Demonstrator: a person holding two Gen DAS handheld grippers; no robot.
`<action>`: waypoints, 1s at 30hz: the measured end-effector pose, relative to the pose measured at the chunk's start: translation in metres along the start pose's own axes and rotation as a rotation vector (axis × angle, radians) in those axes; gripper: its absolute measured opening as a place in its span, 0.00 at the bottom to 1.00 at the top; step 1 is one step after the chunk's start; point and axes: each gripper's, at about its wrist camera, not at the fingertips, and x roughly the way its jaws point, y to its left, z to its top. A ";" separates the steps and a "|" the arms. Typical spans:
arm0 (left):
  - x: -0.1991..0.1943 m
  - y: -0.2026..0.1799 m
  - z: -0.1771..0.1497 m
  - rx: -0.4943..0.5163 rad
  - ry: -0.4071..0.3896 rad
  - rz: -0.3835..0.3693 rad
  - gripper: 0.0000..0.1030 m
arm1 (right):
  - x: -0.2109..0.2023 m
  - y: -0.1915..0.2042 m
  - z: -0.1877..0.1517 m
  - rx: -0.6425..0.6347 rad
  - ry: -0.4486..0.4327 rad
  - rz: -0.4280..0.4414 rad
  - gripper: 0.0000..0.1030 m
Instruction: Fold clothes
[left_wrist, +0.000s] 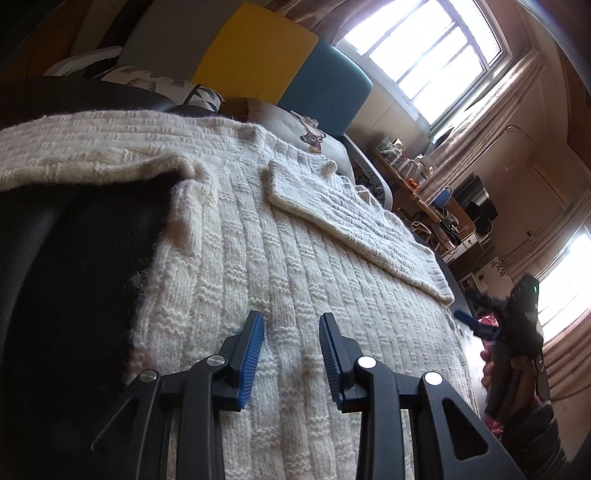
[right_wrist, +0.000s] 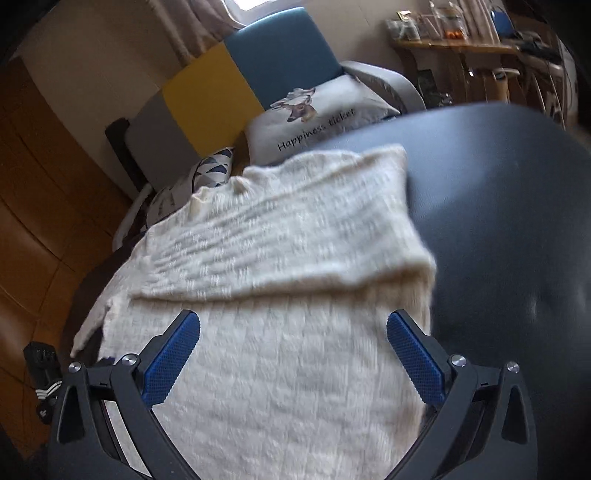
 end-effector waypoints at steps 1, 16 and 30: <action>0.000 0.000 0.000 0.000 0.000 0.000 0.30 | 0.009 -0.001 0.005 0.009 0.022 -0.014 1.00; 0.000 0.000 0.006 -0.021 0.015 -0.006 0.30 | 0.000 0.003 0.018 -0.049 0.029 -0.036 1.00; 0.012 -0.003 0.060 -0.134 0.034 -0.007 0.32 | 0.002 0.004 0.028 -0.065 0.054 0.013 1.00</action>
